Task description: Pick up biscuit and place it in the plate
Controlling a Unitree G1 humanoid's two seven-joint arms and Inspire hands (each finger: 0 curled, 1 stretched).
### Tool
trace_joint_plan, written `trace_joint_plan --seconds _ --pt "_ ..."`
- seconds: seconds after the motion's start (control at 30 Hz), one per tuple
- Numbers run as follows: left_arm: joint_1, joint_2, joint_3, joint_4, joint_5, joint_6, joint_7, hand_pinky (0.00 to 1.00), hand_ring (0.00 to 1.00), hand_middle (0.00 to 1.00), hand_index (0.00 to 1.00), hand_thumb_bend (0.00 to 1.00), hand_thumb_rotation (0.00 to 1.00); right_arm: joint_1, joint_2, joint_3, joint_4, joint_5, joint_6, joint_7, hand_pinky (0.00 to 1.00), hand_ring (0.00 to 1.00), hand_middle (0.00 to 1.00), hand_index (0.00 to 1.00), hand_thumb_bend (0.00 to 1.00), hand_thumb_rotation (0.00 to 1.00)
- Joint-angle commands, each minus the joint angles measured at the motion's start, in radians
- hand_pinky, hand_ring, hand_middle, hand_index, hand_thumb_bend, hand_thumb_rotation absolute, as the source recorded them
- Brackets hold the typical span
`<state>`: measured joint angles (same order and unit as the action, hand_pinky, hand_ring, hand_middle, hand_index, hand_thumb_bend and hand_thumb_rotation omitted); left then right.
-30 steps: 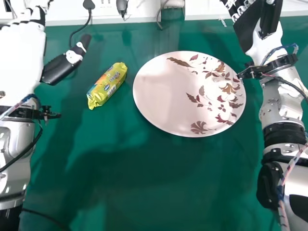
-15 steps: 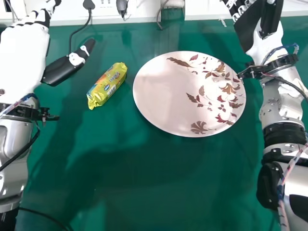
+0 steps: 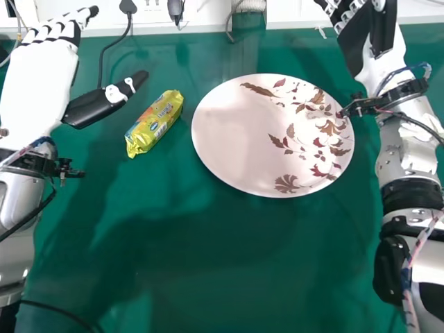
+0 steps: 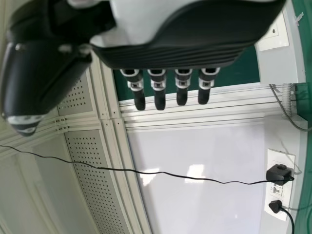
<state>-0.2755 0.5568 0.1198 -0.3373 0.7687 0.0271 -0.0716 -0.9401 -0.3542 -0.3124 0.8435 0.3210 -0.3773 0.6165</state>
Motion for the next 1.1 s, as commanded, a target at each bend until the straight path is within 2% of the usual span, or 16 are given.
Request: trace_joint_plan --seconds 0.0,0.1,0.23,0.33,0.43,0.6,0.77,0.93,1.07 --pt "0.016 0.022 -0.007 0.01 -0.005 -0.004 -0.017 1.0 1.0 1.0 1.0 1.0 0.88 0.014 -0.01 -0.001 -0.003 -0.002 -0.011 -0.006 1.0 1.0 1.0 1.0 1.0 0.67" --pt "0.015 0.041 -0.011 0.003 -0.017 0.004 -0.065 1.0 1.0 1.0 1.0 1.0 0.87 0.013 -0.013 0.002 -0.005 -0.004 -0.009 -0.007 0.99 1.0 1.0 1.0 1.0 0.69" --pt "0.004 0.071 -0.018 -0.039 -0.039 0.052 -0.199 1.0 1.0 1.0 1.0 1.0 0.87 0.012 -0.016 0.007 -0.007 -0.013 -0.008 -0.014 1.0 1.0 1.0 1.0 1.0 0.7" --pt "-0.007 0.081 -0.026 -0.064 -0.056 0.094 -0.279 1.0 1.0 1.0 1.0 1.0 0.87 0.011 -0.019 0.009 -0.005 -0.017 -0.011 -0.012 0.99 1.0 1.0 1.0 1.0 0.65" --pt "-0.016 0.086 -0.035 -0.068 -0.05 0.118 -0.316 1.0 1.0 1.0 1.0 1.0 0.87 0.012 -0.019 0.009 -0.004 -0.018 -0.013 -0.013 0.97 1.0 1.0 1.0 1.0 0.63" --pt "-0.027 0.093 -0.056 -0.041 -0.025 0.109 -0.297 1.0 1.0 1.0 1.0 1.0 0.86 0.011 -0.018 0.006 -0.002 -0.013 -0.013 -0.01 0.96 1.0 1.0 1.0 1.0 0.64" --pt "-0.05 0.067 -0.085 -0.003 0.015 0.132 -0.252 1.0 1.0 1.0 1.0 1.0 0.87 0.011 -0.018 0.006 -0.004 -0.011 -0.012 -0.006 0.95 1.0 1.0 1.0 1.0 0.66" --pt "-0.076 0.045 -0.111 0.036 0.043 0.171 -0.223 1.0 1.0 1.0 1.0 1.0 0.87 0.012 -0.017 0.006 -0.005 -0.01 -0.012 -0.006 0.97 1.0 1.0 1.0 1.0 0.58" --pt "-0.096 0.048 -0.137 0.072 0.061 0.174 -0.22 1.0 1.0 1.0 1.0 1.0 0.87 0.014 -0.015 0.008 -0.011 -0.017 -0.015 -0.021 0.97 1.0 1.0 1.0 1.0 0.58"
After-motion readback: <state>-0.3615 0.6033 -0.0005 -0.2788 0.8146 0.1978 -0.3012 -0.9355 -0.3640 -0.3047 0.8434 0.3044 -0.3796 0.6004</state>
